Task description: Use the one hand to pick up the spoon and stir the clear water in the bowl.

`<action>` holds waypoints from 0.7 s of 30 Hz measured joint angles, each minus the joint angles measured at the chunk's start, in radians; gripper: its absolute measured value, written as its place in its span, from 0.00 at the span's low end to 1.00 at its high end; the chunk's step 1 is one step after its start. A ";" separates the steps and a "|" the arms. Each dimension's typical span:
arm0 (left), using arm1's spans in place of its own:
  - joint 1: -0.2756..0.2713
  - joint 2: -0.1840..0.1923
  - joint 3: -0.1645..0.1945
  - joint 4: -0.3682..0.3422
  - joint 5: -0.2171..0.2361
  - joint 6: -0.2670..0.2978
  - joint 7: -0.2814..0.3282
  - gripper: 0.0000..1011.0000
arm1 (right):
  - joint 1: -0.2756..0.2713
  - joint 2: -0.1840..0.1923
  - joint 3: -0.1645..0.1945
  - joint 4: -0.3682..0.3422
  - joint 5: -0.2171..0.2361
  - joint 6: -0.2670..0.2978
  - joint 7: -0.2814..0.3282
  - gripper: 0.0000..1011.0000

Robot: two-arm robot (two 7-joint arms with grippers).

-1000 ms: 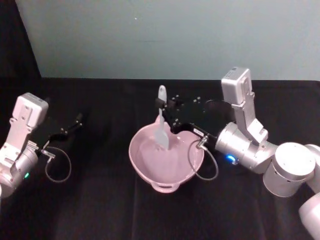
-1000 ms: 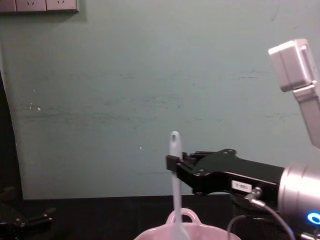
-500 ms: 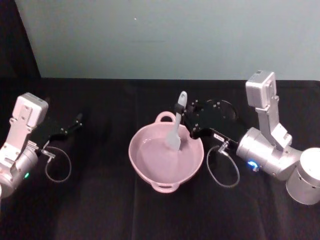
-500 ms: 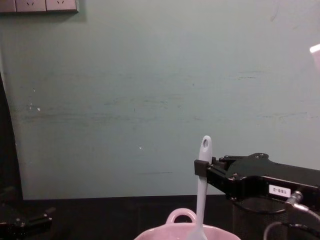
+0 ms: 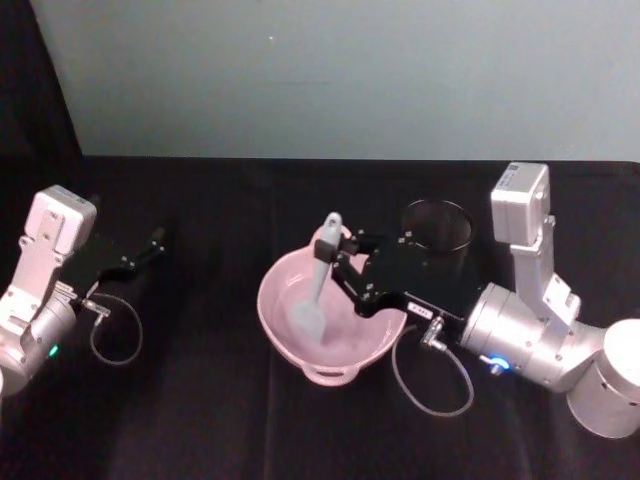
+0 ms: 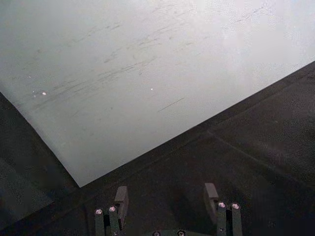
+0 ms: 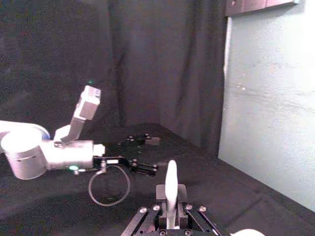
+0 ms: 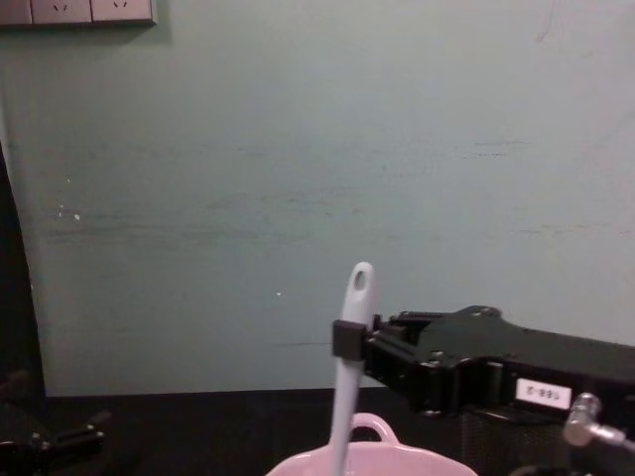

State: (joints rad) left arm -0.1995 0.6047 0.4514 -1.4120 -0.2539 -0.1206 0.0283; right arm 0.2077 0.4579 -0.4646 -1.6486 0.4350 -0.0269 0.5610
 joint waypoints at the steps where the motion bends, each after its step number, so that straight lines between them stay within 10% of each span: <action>1: 0.000 0.000 0.000 0.000 0.000 0.000 0.000 1.00 | 0.002 -0.002 -0.004 0.000 0.000 0.000 0.001 0.12; 21: 0.000 0.000 0.000 0.000 0.000 0.000 0.000 1.00 | 0.134 -0.113 -0.065 0.181 -0.088 -0.016 -0.073 0.12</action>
State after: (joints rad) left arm -0.1996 0.6047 0.4514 -1.4120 -0.2539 -0.1206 0.0283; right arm 0.3415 0.3448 -0.5300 -1.4677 0.3474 -0.0424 0.4882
